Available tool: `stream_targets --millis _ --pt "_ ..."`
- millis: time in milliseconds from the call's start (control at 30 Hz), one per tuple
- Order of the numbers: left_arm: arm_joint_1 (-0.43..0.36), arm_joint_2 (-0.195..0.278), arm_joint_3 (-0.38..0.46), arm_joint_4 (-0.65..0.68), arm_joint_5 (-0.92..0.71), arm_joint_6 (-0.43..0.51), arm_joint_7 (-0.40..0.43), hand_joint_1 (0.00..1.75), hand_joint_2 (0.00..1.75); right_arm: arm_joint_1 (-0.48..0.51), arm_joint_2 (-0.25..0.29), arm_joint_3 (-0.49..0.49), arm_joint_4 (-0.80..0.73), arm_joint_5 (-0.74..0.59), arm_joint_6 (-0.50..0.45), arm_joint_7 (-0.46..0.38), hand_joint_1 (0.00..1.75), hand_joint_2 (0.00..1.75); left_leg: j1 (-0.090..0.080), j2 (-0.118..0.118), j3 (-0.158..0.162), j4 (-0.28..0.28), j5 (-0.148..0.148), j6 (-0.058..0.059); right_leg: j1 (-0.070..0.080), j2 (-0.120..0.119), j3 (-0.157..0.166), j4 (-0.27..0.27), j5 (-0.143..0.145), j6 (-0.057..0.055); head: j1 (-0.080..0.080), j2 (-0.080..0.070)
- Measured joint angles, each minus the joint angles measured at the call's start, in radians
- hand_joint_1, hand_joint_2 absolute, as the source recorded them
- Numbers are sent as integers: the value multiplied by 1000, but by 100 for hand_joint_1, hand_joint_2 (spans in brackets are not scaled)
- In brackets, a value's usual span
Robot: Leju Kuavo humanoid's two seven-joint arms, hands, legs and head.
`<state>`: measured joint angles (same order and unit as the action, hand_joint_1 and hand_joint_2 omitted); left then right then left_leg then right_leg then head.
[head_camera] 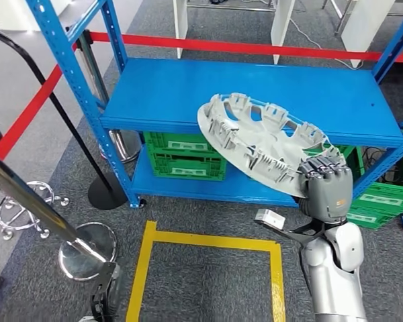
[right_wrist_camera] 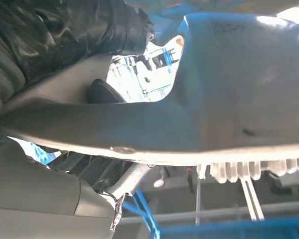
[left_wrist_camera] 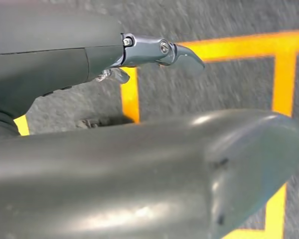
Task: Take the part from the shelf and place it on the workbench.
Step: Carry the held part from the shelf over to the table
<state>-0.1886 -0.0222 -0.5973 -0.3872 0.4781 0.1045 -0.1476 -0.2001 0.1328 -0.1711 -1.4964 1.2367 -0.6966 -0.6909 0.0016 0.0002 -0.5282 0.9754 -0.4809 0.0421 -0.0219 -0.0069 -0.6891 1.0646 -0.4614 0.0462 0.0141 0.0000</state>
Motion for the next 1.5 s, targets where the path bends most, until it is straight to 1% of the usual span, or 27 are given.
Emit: stream_targets --millis 67,100,167,200,267,333,367,433,500,567,600,633,667,733,800,833,867,933,1000,1100,1133,1167,1200,1267,1333,1433,1500 --pt "-4 -1 0 0 -6 0 3 0 0 1 0 0 -19 -4 0 0 175 175 -3 1 -30 2 24 8 1 3 -31 127 -100 2 3 0" --pt "-5 -2 0 0 -9 0 4 0 0 2 0 0 -26 -5 0 0 175 175 -5 2 -45 3 35 9 2 4 -39 190 -126 4 2 0" --pt "-8 -5 0 0 -14 -1 6 0 0 7 0 0 -38 -7 0 0 175 175 -8 2 -77 9 56 9 2 4 -17 236 -113 3 3 0" --pt "-9 -6 0 0 -15 -2 6 0 0 10 0 0 -43 -8 0 0 175 175 -8 2 -91 12 65 7 2 4 19 204 -87 1 3 0" --pt "-12 -8 0 0 -16 -2 7 0 0 12 0 0 -54 -9 0 0 175 175 -11 1 -117 21 81 1 5 3 127 66 -60 -5 3 0" --pt "-17 -9 0 0 -17 -2 7 0 0 10 0 0 -67 -11 0 0 175 175 -13 1 -135 27 100 -9 9 3 202 -51 -79 -10 3 0" --pt "-19 -9 0 0 -17 -1 8 0 0 10 0 -1 -72 -12 0 0 175 175 -13 1 -141 27 110 -14 11 4 213 -74 -87 -12 3 0" --pt "-20 -7 1 0 -18 3 9 0 0 10 0 -2 -78 -15 0 0 175 175 -11 1 -149 28 118 -26 10 3 197 -78 -72 -24 3 0" --pt "-19 -6 2 0 -17 8 10 0 0 10 0 -2 -81 -18 0 0 175 175 -8 -1 -168 77 58 -39 6 0 176 -79 -50 -41 -2 0" --pt "-20 -5 4 0 -15 13 9 0 0 10 0 -2 -84 -21 0 0 175 175 -2 -1 -196 201 -46 -50 6 -1 151 -75 -29 -50 -7 0" --pt "-20 -5 4 0 -14 15 9 0 0 11 0 -2 -85 -21 0 0 175 175 0 -1 -206 266 -79 -53 7 -1 136 -71 -19 -51 -8 0" --pt "-20 -6 4 0 -14 16 9 0 0 11 0 -2 -85 -21 0 0 175 175 2 -1 -205 311 -89 -55 7 -1 119 -67 -9 -51 -8 0" --pt "-20 -6 5 0 -13 17 8 0 0 11 0 -2 -85 -20 0 0 175 175 2 -1 -192 324 -77 -55 8 -1 102 -62 0 -49 -8 0" --pt "-21 -6 5 0 -9 19 7 0 0 11 0 -2 -85 -19 0 0 175 175 1 -2 -115 244 -29 -47 9 0 72 -52 15 -45 -8 0" --pt "-24 -5 9 0 -4 20 7 0 0 10 0 -2 -86 -16 0 0 175 175 -3 -3 -16 100 -24 -32 10 0 53 -46 30 -36 -7 0" --pt "-26 -4 11 0 -2 21 7 0 0 9 -1 -2 -86 -14 0 0 175 175 -7 -3 15 48 -32 -27 9 -1 47 -47 38 -30 -7 0" --pt "-27 -3 15 0 1 21 7 0 0 7 -1 -2 -85 -12 0 0 175 175 -11 -4 28 19 -39 -23 7 -3 44 -50 48 -22 -7 0" --pt "-26 -6 22 0 3 22 6 0 0 5 -1 -2 -84 -9 0 0 175 175 -13 -2 24 -2 -20 -15 3 -3 38 -61 62 -10 -8 0" --pt "-27 -9 29 0 1 21 6 0 0 6 -4 -3 -83 -8 0 0 175 175 -9 2 11 -17 6 0 4 1 18 -32 20 -3 -4 0" --pt "-27 -12 32 0 -11 20 9 0 0 11 -8 -5 -82 -15 0 0 175 175 -7 5 -24 -15 33 9 2 4 -32 146 -107 5 4 0" --pt "-26 -13 32 0 -14 21 12 0 0 16 -9 -8 -82 -19 0 0 175 175 -7 5 -37 -10 38 8 2 5 -38 196 -121 8 4 0" --pt "-24 -14 32 0 -15 22 15 0 0 22 -10 -11 -82 -24 0 0 175 175 -7 5 -49 -3 42 7 2 5 -29 218 -115 10 4 0" --pt "-22 -15 32 0 -16 23 17 0 0 28 -10 -16 -83 -28 0 0 175 175 -6 5 -60 5 46 5 1 5 -2 200 -93 11 5 0" --pt "-18 -17 33 0 -17 23 18 0 0 37 -11 -22 -85 -33 0 0 175 175 -5 5 -83 23 50 -1 1 4 87 81 -55 14 5 0" --pt "-16 -17 33 0 -21 22 16 0 0 45 -11 -26 -93 -36 0 0 175 175 -7 4 -103 40 57 -11 3 6 153 -25 -58 11 4 0" --pt "-4 -15 34 0 -30 21 12 0 0 67 -13 -34 -112 -43 0 0 175 175 -8 3 -116 47 69 -28 4 7 158 -47 -61 -4 5 0" --pt "6 -14 33 1 -34 23 13 0 0 81 -13 -43 -125 -51 0 0 175 175 -6 1 -130 78 30 -39 1 4 146 -48 -47 -25 4 0"
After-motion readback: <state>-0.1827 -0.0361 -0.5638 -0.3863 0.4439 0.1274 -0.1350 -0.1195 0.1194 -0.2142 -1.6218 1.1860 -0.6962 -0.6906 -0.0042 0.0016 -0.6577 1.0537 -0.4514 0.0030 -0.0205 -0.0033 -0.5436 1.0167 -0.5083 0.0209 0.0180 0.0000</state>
